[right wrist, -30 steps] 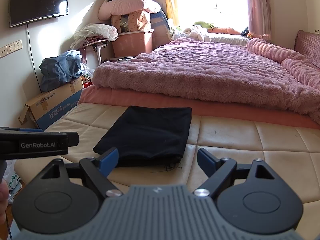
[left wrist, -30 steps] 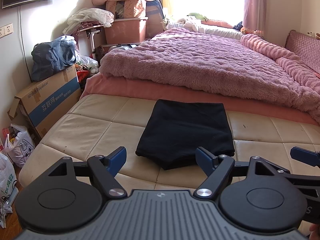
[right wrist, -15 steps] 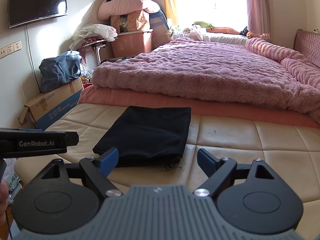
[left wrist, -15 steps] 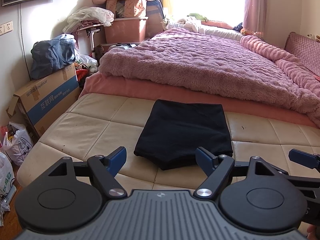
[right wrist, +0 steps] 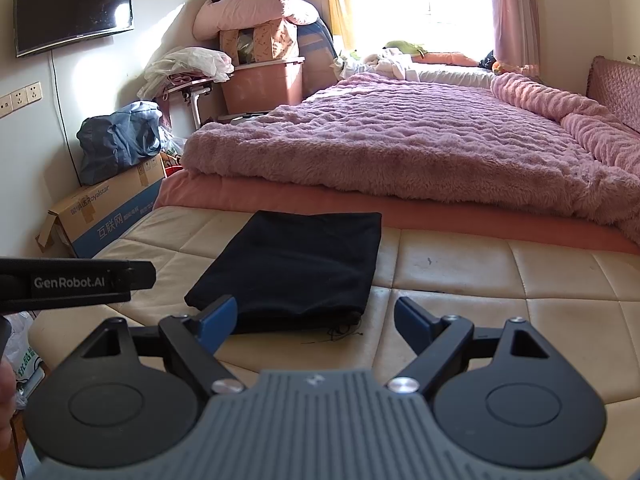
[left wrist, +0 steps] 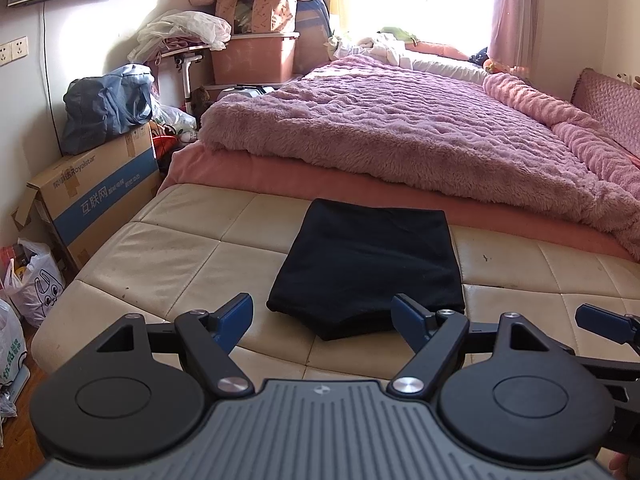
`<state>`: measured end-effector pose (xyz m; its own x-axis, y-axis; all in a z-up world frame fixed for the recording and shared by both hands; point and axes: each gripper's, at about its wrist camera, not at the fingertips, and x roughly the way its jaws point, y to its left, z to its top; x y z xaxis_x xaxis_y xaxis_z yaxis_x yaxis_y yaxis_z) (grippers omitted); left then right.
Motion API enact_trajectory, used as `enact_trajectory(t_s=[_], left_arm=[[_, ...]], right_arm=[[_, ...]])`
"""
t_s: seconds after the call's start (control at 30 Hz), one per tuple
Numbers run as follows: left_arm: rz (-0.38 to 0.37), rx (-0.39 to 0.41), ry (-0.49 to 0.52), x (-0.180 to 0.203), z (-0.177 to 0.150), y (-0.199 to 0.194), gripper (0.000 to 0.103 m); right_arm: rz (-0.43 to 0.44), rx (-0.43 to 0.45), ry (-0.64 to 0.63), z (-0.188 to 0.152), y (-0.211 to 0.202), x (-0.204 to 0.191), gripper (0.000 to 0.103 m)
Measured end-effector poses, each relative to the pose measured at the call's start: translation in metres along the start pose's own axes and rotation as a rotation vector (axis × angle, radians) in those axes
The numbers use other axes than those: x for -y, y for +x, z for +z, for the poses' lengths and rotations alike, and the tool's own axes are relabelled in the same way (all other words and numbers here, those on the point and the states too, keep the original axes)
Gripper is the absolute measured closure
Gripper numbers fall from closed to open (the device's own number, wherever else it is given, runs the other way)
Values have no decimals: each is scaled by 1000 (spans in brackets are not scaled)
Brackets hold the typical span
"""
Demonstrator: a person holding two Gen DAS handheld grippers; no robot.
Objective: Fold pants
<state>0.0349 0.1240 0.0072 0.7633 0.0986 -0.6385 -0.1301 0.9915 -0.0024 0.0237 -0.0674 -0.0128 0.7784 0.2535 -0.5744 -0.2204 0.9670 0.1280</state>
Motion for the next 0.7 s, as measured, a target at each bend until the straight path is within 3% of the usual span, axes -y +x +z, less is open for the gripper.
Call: enact_trajectory(t_s=[0.7], left_arm=[[-2,21,-14,0,6,-1,11]], right_arm=[[-6,-9,22,2,2,-3,21]])
